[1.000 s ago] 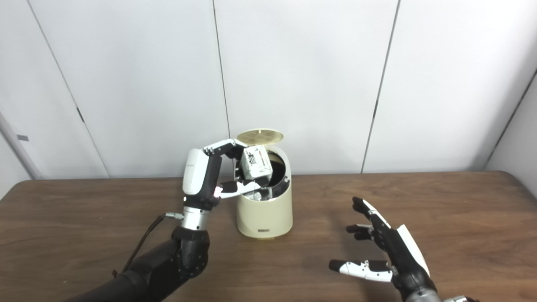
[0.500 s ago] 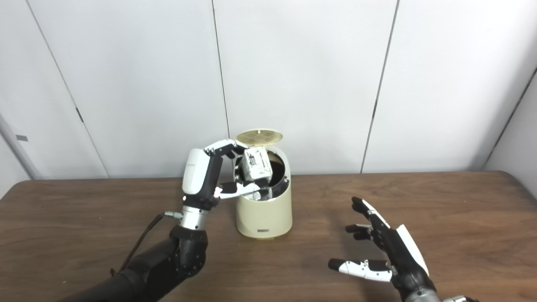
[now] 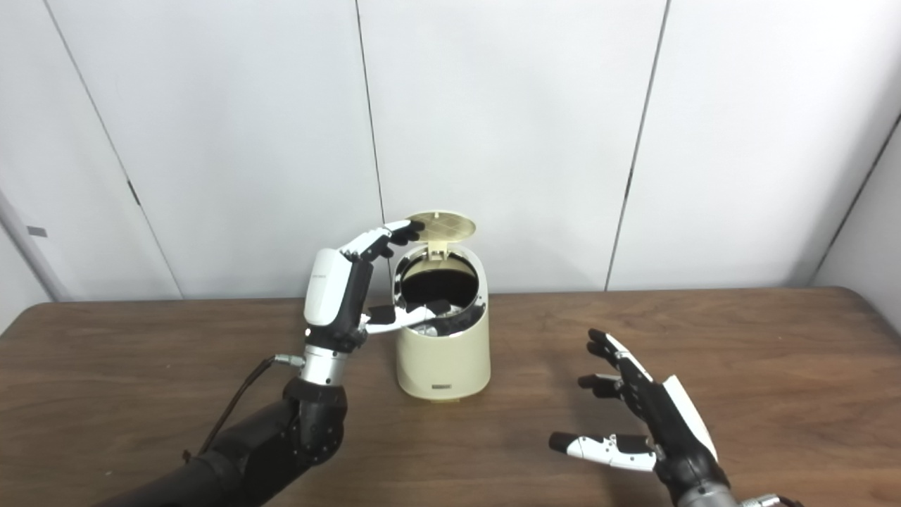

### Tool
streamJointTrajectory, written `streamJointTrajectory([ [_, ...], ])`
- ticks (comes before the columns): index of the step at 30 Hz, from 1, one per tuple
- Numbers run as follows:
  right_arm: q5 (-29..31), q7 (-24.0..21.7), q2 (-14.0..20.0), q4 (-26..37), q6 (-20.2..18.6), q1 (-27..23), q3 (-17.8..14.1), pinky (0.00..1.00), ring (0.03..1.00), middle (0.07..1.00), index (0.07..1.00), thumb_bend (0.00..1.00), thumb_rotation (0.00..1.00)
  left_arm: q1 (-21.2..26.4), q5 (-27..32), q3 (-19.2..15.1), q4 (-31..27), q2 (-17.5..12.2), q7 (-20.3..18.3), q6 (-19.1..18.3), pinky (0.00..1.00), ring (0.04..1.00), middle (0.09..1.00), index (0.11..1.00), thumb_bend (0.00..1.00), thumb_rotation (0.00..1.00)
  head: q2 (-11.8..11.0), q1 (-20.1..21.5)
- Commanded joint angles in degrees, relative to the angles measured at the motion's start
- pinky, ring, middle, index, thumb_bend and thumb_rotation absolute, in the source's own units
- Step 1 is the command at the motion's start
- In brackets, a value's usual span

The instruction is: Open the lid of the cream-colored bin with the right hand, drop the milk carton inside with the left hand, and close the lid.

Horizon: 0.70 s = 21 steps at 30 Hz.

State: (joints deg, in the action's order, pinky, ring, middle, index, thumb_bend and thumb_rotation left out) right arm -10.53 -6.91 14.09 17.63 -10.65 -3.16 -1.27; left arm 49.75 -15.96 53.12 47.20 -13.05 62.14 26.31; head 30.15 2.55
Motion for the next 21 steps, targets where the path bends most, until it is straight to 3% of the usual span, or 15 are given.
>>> streamJointTrajectory([
  [1, 0.7, 0.0, 0.4, 1.2, 1.1, -1.8, -0.2, 0.76, 0.755, 0.901, 0.922, 0.71, 0.22, 3.2, 0.3, -1.0, -2.0, -1.2, 1.5, 0.6, 0.57, 0.706, 0.785, 0.807, 0.88, 0.34, 0.1, 0.0],
  [9, 0.4, 0.1, 0.5, 1.2, 1.3, -1.8, 0.0, 0.77, 0.75, 0.901, 0.925, 0.69, 0.19, 2.1, 1.0, -1.3, -5.5, -2.4, 2.0, 0.6, 0.55, 0.691, 0.763, 0.787, 0.87, 0.31, -0.2, -0.5],
  [15, 1.5, -0.1, 0.3, 1.8, 0.7, -1.9, -0.1, 0.77, 0.76, 0.906, 0.922, 0.69, 0.17, -1.2, 5.1, -6.0, -13.1, -3.6, -1.1, 0.6, 0.48, 0.598, 0.677, 0.706, 0.76, 0.24, -0.2, -0.9],
  [19, 2.4, -0.1, 0.5, 1.5, 1.0, -2.0, -0.5, 0.78, 0.771, 0.908, 0.917, 0.69, 0.16, -5.2, 9.7, -12.3, -20.8, -4.9, -10.6, 0.6, 0.44, 0.533, 0.614, 0.64, 0.69, 0.15, -0.2, -1.4],
  [21, 2.7, -0.2, 0.7, 1.2, 1.0, -2.3, -0.7, 0.77, 0.777, 0.912, 0.919, 0.7, 0.18, -7.7, 12.2, -16.3, -24.6, -5.5, -17.5, 0.6, 0.44, 0.517, 0.593, 0.617, 0.66, 0.13, -0.2, -1.7],
])
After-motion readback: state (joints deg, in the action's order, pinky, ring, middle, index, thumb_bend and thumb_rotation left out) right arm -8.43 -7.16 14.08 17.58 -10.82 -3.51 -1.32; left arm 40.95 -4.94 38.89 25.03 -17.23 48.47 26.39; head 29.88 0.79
